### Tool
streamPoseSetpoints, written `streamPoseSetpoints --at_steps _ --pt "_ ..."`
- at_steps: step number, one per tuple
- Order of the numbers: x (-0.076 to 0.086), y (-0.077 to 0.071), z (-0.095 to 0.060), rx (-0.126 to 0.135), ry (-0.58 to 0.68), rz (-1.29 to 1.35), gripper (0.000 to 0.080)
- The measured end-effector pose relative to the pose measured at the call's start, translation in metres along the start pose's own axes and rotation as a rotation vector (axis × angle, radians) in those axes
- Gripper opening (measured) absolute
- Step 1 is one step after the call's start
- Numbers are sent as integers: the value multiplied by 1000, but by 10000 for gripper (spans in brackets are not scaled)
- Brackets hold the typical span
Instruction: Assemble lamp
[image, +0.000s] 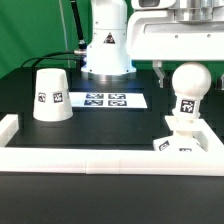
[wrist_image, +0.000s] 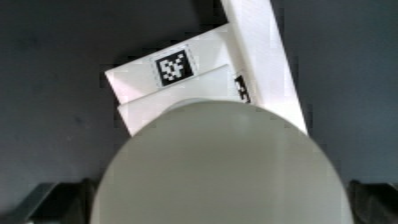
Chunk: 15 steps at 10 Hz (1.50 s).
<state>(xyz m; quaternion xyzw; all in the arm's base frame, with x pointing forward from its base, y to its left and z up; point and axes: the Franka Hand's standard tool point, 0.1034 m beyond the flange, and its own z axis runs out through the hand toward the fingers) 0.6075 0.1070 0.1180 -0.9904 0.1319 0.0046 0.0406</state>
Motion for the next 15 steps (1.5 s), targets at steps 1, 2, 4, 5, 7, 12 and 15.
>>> streamPoseSetpoints --at_steps 1,2,4,5,7,12,15 --pt "0 0 0 -6 2 -66 698" --pt "0 1 0 -46 12 -235 698" --pt "1 1 -1 -61 15 -391 698" --pt "2 1 -2 -68 15 -483 698" --pt "2 2 -2 -74 8 -665 698" --pt "1 2 -1 -74 1 -810 573" --pt "1 2 -1 -73 2 -784 577"
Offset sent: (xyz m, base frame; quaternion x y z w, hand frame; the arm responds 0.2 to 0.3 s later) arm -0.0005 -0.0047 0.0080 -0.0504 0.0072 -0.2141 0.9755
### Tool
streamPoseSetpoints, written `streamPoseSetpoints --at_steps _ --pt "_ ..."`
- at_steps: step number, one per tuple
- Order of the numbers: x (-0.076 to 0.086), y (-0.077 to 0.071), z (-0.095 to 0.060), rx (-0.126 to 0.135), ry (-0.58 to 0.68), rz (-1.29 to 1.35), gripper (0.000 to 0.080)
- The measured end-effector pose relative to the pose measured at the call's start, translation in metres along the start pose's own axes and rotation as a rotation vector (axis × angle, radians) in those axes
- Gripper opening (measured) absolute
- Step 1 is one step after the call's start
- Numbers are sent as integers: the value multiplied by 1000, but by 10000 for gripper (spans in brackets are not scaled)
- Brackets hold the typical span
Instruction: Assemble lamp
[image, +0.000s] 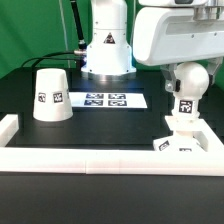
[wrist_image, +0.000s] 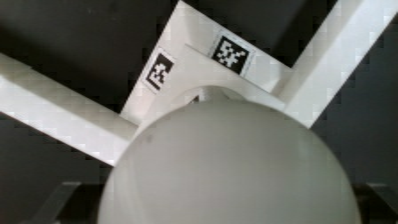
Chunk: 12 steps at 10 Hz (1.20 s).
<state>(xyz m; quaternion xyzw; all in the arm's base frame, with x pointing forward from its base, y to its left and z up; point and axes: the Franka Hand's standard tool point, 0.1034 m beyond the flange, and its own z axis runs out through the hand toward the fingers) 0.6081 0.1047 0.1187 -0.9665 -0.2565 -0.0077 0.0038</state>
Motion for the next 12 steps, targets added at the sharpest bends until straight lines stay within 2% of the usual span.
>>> streamPoseSetpoints --at_steps 5,10,11,12 --pt "0 -1 -1 23 3 580 578" --pt "1 0 -1 28 2 866 579" --pt "0 0 0 34 1 947 579" --pt "-2 2 1 54 9 1086 579"
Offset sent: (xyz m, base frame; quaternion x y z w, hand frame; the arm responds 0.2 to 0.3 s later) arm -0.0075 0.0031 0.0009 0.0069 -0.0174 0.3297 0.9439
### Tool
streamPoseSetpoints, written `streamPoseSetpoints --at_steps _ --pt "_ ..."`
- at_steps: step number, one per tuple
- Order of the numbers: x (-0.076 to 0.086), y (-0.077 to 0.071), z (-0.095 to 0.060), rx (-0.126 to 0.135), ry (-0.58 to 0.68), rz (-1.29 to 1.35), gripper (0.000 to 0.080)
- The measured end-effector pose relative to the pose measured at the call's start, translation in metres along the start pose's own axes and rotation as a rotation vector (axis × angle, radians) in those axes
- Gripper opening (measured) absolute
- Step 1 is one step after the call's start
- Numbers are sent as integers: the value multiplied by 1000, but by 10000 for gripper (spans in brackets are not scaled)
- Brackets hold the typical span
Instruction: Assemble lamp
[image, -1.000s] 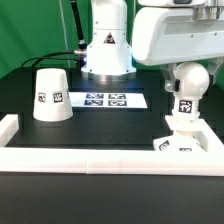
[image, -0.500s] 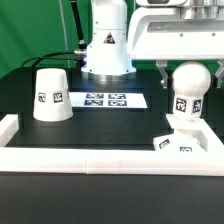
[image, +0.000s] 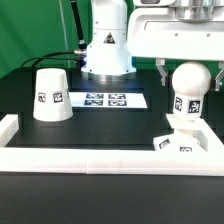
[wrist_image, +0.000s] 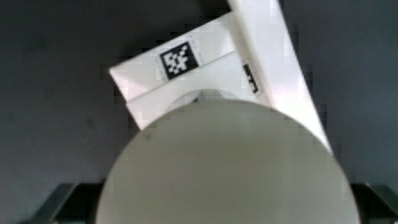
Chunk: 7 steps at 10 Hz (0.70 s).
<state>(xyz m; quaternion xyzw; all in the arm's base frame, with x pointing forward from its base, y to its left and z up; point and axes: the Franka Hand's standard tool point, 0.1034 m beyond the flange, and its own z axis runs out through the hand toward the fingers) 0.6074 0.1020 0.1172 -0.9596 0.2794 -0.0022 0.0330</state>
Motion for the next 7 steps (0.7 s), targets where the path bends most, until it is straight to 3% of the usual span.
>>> streamPoseSetpoints --at_steps 3,5,7 --pt "0 3 1 51 0 365 579" --pt "0 2 1 61 -17 538 579" --pt "-1 2 1 61 -15 492 623"
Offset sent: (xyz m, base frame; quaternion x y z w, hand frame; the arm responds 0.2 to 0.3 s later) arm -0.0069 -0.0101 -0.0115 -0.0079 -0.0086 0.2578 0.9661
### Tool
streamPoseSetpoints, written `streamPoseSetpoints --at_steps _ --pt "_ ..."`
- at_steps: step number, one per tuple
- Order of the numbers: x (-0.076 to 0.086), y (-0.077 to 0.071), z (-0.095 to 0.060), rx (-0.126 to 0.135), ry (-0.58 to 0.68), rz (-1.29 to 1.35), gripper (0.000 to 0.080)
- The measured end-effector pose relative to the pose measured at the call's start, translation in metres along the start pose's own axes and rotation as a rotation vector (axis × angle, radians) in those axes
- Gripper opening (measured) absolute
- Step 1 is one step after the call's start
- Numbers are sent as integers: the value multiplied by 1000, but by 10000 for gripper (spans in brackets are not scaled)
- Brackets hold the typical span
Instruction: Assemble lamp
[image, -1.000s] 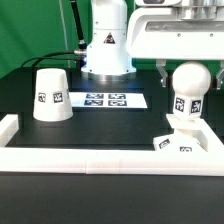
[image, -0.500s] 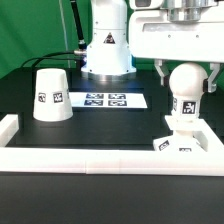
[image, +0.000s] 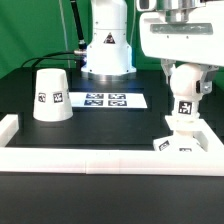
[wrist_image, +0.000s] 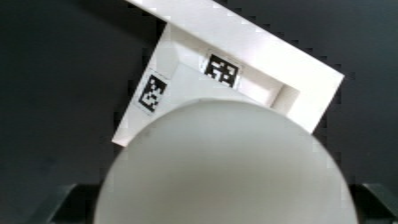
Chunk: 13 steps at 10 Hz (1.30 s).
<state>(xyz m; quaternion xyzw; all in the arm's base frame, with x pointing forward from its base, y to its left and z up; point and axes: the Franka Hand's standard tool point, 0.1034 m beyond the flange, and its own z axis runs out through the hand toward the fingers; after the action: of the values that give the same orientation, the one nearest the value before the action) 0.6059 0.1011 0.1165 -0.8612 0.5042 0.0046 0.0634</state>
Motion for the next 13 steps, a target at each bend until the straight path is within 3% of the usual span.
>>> streamPoseSetpoints --at_steps 2,10,11,13 --pt "0 -4 -1 -1 -2 -126 695" --pt "-2 -8 -1 -7 -7 -874 699" --pt "-2 -8 -1 -34 14 -1019 699" --pt "1 -7 -1 -59 24 -1233 699"
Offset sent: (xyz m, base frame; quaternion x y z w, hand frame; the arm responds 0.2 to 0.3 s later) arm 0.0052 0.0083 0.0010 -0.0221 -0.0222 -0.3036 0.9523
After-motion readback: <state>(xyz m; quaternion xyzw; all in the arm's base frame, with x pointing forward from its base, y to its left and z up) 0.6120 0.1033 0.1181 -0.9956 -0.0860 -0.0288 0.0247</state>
